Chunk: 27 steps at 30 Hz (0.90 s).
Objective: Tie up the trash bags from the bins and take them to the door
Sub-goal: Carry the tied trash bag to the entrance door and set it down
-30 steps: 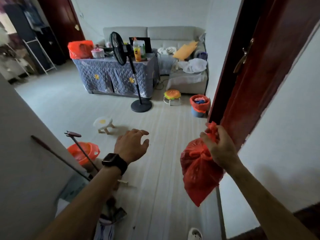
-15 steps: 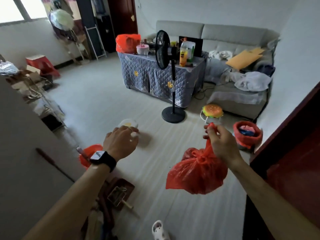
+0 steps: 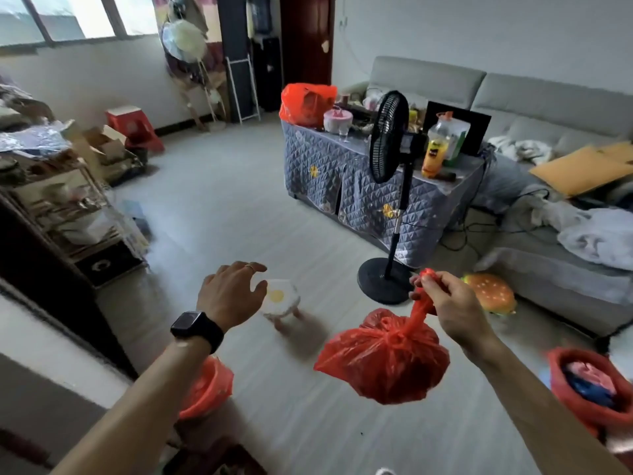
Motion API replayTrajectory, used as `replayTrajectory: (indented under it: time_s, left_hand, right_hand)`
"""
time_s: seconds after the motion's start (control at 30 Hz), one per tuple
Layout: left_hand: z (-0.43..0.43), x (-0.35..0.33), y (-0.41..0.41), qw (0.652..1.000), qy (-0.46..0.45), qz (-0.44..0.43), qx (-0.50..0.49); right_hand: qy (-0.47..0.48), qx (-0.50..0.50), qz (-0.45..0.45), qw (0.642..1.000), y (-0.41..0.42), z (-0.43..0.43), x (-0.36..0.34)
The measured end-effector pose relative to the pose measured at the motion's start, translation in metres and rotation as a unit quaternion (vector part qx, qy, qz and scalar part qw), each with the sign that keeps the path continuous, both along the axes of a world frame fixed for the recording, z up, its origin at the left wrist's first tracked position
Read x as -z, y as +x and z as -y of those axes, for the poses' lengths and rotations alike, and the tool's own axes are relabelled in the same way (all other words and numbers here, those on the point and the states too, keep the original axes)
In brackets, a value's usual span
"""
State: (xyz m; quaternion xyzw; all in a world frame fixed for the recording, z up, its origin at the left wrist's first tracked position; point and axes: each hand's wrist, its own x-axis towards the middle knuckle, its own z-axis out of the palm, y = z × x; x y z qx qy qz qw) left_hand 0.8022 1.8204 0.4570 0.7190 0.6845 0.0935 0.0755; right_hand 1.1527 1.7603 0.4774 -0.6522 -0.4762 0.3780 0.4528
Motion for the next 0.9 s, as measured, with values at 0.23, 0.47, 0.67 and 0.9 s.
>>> replayTrajectory:
  time_s: [0.23,0.47,0.67,0.9]
  left_hand:
    - [-0.186,0.034,-0.002,0.999,-0.026,-0.018,-0.033]
    - [-0.378,0.041,-0.008,0.995,-0.06,-0.013,-0.075]
    - [-0.55,0.066,-0.016,0.993,-0.076,0.004,-0.094]
    - [-0.751,0.093,-0.031,0.988,-0.112,0.032,-0.099]
  right_hand:
    - [-0.036,-0.033,-0.033,0.998,0.005,-0.203,0.043]
    - [-0.069,-0.074,-0.029,0.994,-0.001,-0.426,0.059]
    - [-0.065,-0.105,-0.013,0.992,-0.035,-0.625,0.069]
    - [-0.068,-0.108,-0.008,0.992,-0.088,-0.844,0.073]
